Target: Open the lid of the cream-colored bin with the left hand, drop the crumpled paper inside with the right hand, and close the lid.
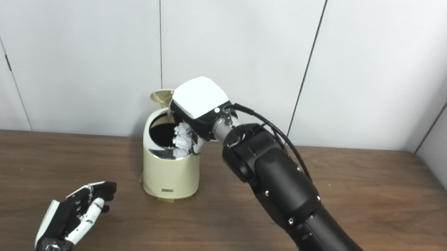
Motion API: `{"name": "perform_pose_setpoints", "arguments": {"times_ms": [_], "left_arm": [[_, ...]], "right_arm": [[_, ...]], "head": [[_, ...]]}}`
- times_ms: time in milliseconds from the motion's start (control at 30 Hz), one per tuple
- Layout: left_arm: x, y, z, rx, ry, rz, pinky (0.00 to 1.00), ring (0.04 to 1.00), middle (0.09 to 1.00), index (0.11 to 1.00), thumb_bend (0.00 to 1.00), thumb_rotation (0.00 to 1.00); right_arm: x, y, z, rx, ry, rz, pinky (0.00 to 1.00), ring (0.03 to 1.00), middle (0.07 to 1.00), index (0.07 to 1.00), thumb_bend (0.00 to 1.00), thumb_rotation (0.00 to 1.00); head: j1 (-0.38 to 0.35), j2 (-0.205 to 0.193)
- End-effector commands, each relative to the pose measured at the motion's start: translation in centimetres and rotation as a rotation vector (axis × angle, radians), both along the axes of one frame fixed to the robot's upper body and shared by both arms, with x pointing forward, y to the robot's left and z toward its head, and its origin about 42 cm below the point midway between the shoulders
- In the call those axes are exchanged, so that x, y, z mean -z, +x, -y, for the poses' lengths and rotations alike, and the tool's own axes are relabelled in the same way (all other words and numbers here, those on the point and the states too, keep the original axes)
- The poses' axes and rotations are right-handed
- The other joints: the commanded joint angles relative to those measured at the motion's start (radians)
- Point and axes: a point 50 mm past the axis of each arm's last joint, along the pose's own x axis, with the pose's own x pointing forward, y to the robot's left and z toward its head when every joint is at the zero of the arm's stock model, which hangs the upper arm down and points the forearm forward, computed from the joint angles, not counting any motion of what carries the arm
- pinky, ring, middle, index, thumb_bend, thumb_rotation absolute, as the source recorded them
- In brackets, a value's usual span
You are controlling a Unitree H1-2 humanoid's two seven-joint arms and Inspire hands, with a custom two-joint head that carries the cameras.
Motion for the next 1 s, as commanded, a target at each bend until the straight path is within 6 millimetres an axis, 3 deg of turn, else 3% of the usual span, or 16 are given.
{"name": "perform_pose_setpoints", "arguments": {"times_ms": [0, 333, 967], "left_arm": [[-1.6, 0.6, 0.3, 0.018, 0.003, 0.072, 0.71, 0.763, 0.752, 0.734, 0.17, 0.52], [-1.5, 0.8, 0.5, 0.022, 0.0, 0.071, 0.7, 0.758, 0.748, 0.731, 0.17, 0.52], [-1.4, 0.8, 0.6, 0.032, 0.001, 0.061, 0.71, 0.761, 0.748, 0.731, 0.19, 0.56]], "right_arm": [[-2.5, 0.1, -0.2, 0.005, 0.001, 0.078, 0.17, 0.24, 0.4, 0.512, 0.52, 0.0], [-2.6, -0.2, -0.4, -0.012, 0.013, 0.109, 0.24, 0.339, 0.45, 0.518, 0.53, 0.01], [-4.3, -0.5, -1.0, 0.038, 0.059, 0.076, 0.2, 0.278, 0.41, 0.526, 0.52, 0.01]], "head": [[-0.001, 0.0], [0.002, -0.003], [-0.002, -0.003]]}}
